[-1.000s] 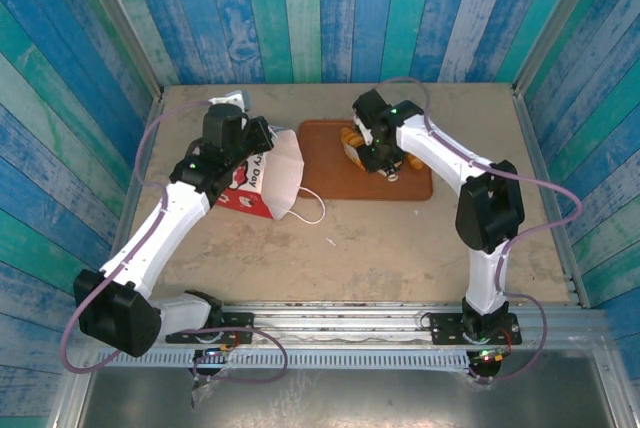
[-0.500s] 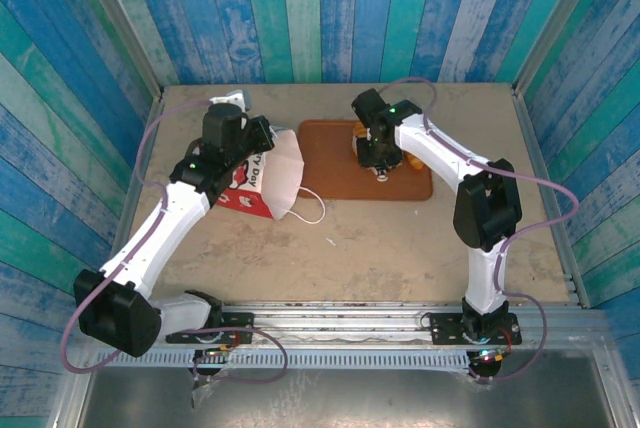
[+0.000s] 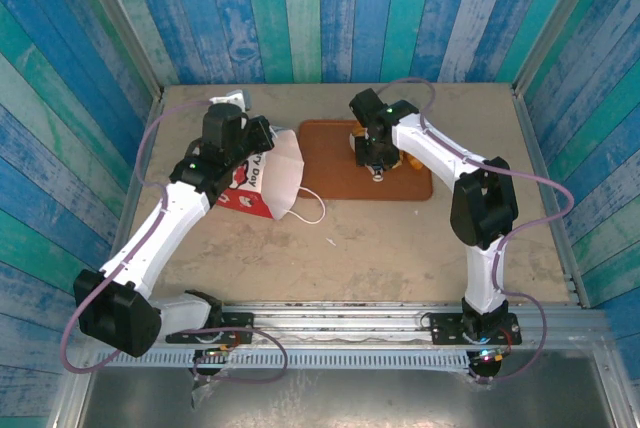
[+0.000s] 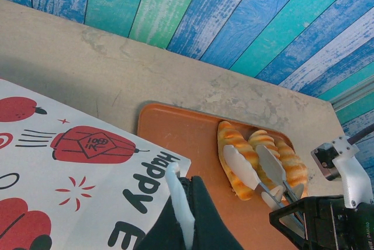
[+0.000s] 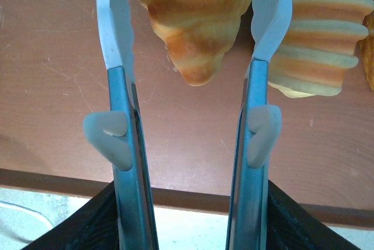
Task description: Take the fake bread out of the paper bag
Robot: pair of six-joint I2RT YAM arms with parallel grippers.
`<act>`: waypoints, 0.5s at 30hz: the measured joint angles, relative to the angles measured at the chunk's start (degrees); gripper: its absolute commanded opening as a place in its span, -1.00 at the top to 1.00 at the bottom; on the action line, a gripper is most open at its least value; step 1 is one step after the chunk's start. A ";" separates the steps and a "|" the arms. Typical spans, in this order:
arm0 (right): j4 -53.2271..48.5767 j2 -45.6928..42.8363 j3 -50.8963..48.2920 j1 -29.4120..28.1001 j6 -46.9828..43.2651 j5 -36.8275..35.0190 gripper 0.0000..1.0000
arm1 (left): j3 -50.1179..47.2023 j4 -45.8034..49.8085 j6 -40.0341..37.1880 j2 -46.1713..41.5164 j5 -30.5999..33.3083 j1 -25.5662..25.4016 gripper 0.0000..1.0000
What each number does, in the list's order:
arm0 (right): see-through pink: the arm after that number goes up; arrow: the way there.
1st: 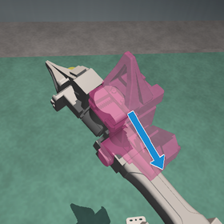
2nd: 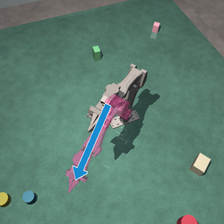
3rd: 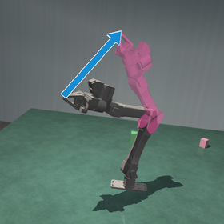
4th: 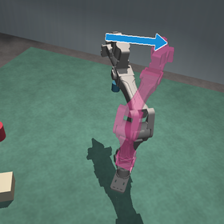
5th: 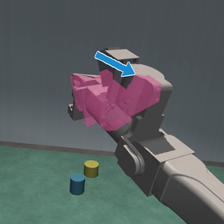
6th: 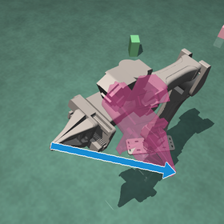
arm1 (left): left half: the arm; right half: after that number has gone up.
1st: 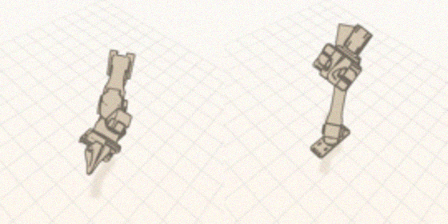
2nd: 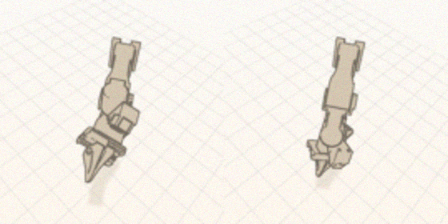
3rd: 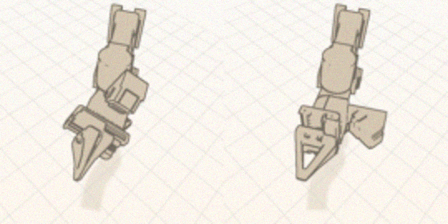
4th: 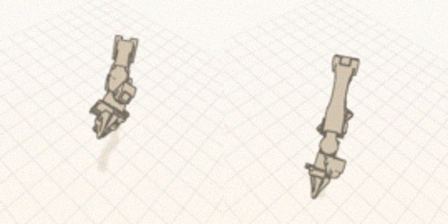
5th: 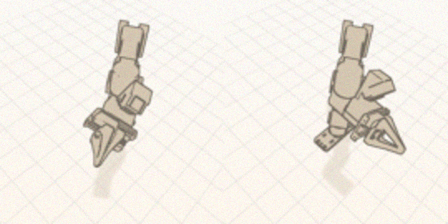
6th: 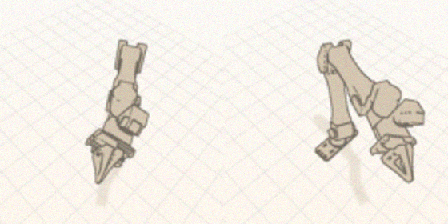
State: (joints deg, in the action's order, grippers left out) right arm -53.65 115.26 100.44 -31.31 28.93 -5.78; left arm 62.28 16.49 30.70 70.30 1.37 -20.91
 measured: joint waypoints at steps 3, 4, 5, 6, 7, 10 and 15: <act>0.11 0.00 0.00 0.00 0.00 -0.02 -0.12 | 0.00 0.00 0.00 0.00 0.00 0.00 1.00; 0.11 0.00 0.02 0.00 0.00 -0.02 -0.11 | 0.00 0.00 0.02 0.00 0.00 0.00 1.00; 0.13 0.00 0.00 0.00 -0.02 -0.02 -0.10 | 0.00 0.00 0.02 0.00 -0.02 0.00 1.00; 0.13 0.00 0.00 0.00 0.00 -0.02 -0.08 | 0.00 0.00 0.02 0.00 -0.02 0.00 1.00; 0.13 0.00 0.00 0.00 -0.02 -0.02 -0.06 | 0.00 0.00 0.02 0.00 -0.02 0.00 1.00; 0.15 -0.04 -0.07 0.00 -0.07 0.00 -0.05 | 0.00 0.00 0.04 0.00 -0.02 0.00 1.00; 0.39 -1.25 -1.90 -0.26 -0.04 -0.13 -0.05 | 0.00 0.00 0.20 0.00 -0.07 0.00 1.00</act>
State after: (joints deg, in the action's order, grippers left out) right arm -53.25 114.02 98.54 -31.57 28.88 -5.91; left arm 62.28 16.49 30.89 70.30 1.30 -20.91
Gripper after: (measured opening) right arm 0.524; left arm 0.041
